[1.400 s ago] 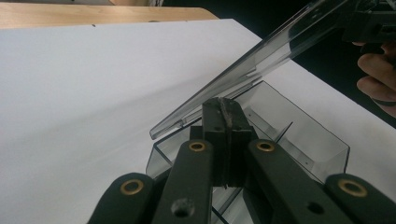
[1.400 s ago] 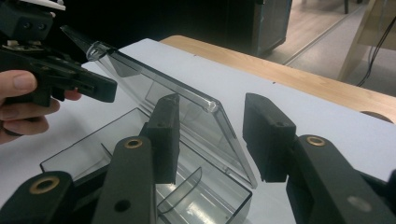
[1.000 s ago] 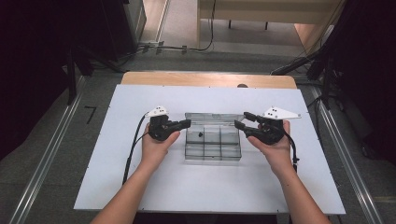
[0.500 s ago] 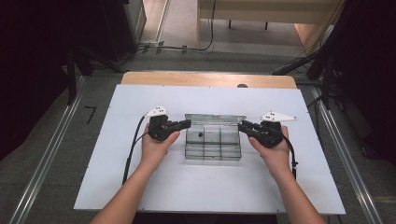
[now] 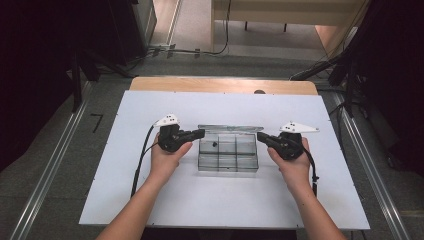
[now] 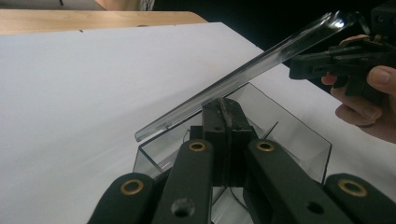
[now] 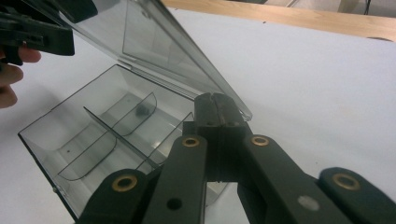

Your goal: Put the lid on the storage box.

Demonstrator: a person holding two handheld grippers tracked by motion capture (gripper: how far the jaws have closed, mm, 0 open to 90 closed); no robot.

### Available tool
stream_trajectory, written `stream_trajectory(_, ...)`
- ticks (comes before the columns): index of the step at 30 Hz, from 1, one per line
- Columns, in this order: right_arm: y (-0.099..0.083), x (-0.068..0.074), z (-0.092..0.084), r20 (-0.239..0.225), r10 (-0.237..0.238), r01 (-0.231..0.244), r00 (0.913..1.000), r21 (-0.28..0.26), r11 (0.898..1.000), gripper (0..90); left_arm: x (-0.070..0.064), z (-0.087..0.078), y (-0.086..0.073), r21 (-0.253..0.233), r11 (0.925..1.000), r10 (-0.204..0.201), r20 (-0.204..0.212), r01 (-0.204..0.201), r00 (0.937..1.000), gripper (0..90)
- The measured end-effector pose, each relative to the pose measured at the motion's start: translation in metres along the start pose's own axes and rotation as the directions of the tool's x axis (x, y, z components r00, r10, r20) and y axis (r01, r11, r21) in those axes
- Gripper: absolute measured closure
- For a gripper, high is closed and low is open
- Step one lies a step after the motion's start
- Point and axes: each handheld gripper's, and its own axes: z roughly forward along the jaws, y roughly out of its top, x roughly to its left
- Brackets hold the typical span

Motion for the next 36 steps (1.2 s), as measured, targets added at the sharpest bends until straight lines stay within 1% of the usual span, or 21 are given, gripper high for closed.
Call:
stream_trajectory(8,-0.001,0.003,-0.007,-0.016,-0.016,0.015,0.9998,-0.014,1.000,88.1,-0.007,-0.006,-0.001,-0.014,0.9998,0.016,0.022,-0.016,0.9996,90.0)
stream_trajectory(13,-0.005,0.004,-0.012,-0.025,-0.018,0.018,0.9995,-0.018,1.000,88.1,-0.010,-0.010,-0.006,-0.027,0.9996,0.012,0.036,-0.011,0.9993,90.0)
stream_trajectory(14,-0.006,0.004,-0.012,-0.029,-0.026,0.026,0.9992,-0.020,0.999,88.1,-0.011,-0.011,-0.007,-0.028,0.9996,0.008,0.038,-0.007,0.9992,90.0)
stream_trajectory(15,-0.006,0.005,-0.013,-0.030,-0.034,0.033,0.9990,-0.022,0.999,88.1,-0.011,-0.011,-0.009,-0.033,0.9994,0.007,0.040,-0.005,0.9992,90.0)
stream_trajectory(25,-0.012,0.008,-0.017,-0.042,-0.041,0.039,0.9983,-0.042,0.998,88.1,-0.018,-0.020,-0.011,-0.042,0.9988,0.027,0.051,-0.025,0.9983,90.0)
stream_trajectory(29,-0.012,0.011,-0.020,-0.046,-0.049,0.046,0.9978,-0.047,0.998,88.1,-0.021,-0.022,-0.013,-0.046,0.9987,0.026,0.053,-0.023,0.9983,90.0)
stream_trajectory(36,-0.016,0.017,-0.023,-0.054,-0.063,0.061,0.9965,-0.039,0.997,88.1,-0.025,-0.026,-0.019,-0.042,0.9986,0.035,0.060,-0.033,0.9976,90.0)
